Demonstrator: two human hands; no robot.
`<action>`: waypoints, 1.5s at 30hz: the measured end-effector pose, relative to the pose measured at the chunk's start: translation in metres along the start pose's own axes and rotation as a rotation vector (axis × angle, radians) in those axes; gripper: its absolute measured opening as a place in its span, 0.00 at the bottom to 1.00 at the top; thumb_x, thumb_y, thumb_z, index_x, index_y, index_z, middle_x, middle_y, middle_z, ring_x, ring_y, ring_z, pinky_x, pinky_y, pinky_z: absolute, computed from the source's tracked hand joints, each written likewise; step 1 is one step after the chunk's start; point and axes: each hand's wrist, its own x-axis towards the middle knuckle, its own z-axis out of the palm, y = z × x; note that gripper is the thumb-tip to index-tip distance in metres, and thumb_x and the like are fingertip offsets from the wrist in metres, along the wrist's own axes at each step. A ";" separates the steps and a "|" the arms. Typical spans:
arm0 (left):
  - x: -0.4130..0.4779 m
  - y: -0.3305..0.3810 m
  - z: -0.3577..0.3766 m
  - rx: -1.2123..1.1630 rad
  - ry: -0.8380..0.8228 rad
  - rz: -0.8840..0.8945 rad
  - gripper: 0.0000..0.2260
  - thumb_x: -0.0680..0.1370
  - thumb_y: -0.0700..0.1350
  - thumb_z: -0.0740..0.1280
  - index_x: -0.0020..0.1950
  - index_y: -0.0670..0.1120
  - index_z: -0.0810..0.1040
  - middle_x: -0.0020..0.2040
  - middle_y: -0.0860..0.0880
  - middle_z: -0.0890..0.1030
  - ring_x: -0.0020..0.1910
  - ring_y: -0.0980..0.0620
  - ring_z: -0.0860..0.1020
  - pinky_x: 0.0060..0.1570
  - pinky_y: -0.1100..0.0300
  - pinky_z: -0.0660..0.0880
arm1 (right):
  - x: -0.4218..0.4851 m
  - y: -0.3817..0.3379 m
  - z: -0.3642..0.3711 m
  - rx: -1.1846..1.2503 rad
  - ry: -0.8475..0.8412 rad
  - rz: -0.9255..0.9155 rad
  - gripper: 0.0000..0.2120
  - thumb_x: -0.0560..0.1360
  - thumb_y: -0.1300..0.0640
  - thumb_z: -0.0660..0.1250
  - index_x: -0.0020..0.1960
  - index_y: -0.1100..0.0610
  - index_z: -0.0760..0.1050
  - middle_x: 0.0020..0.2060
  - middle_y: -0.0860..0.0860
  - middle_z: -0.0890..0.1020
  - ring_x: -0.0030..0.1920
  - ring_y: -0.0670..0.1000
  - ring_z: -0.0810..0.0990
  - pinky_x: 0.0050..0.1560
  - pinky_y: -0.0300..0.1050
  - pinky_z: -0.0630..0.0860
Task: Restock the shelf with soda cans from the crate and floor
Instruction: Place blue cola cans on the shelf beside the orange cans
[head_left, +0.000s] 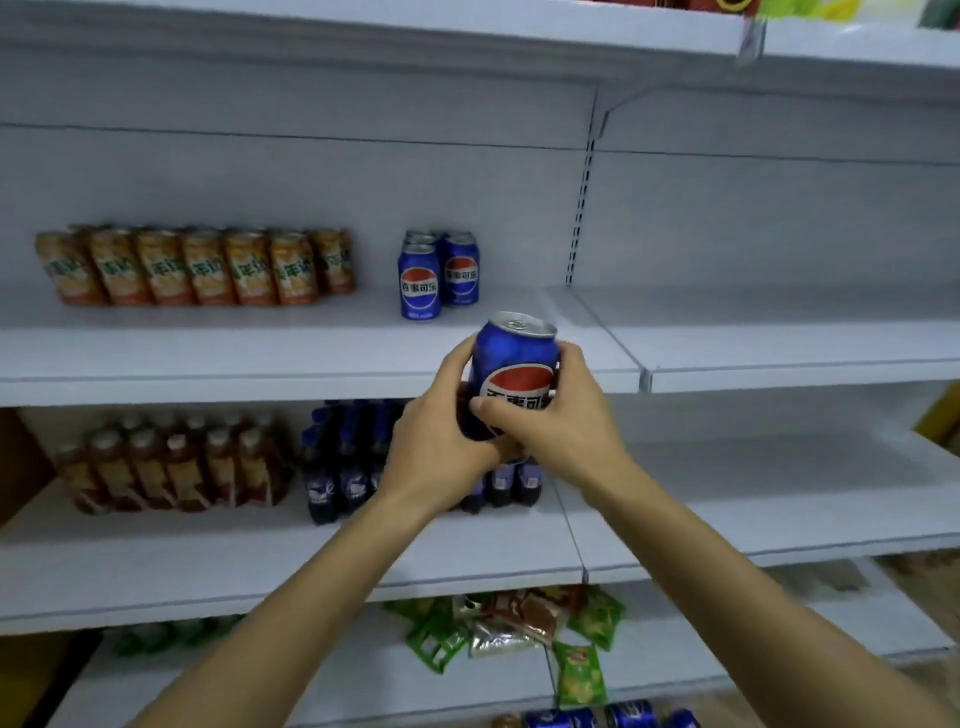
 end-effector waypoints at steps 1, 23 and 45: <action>0.016 0.000 -0.002 0.036 -0.033 0.013 0.41 0.66 0.47 0.78 0.72 0.64 0.60 0.54 0.59 0.80 0.51 0.61 0.80 0.52 0.60 0.78 | 0.020 -0.001 -0.003 0.004 -0.001 0.018 0.31 0.63 0.54 0.79 0.61 0.52 0.67 0.52 0.46 0.79 0.51 0.46 0.80 0.50 0.45 0.80; 0.172 -0.093 -0.029 1.269 -0.576 0.270 0.25 0.76 0.64 0.60 0.65 0.48 0.68 0.60 0.47 0.72 0.59 0.46 0.70 0.51 0.53 0.67 | 0.329 0.073 0.106 -0.058 -0.036 0.181 0.36 0.65 0.62 0.77 0.67 0.58 0.62 0.62 0.54 0.75 0.62 0.55 0.75 0.55 0.46 0.74; 0.178 -0.098 -0.030 1.169 -0.607 0.176 0.25 0.75 0.63 0.64 0.67 0.51 0.70 0.62 0.49 0.73 0.59 0.47 0.71 0.45 0.55 0.69 | 0.271 0.076 0.094 -0.537 -0.045 0.124 0.38 0.68 0.48 0.76 0.69 0.59 0.61 0.65 0.58 0.71 0.64 0.59 0.72 0.61 0.54 0.74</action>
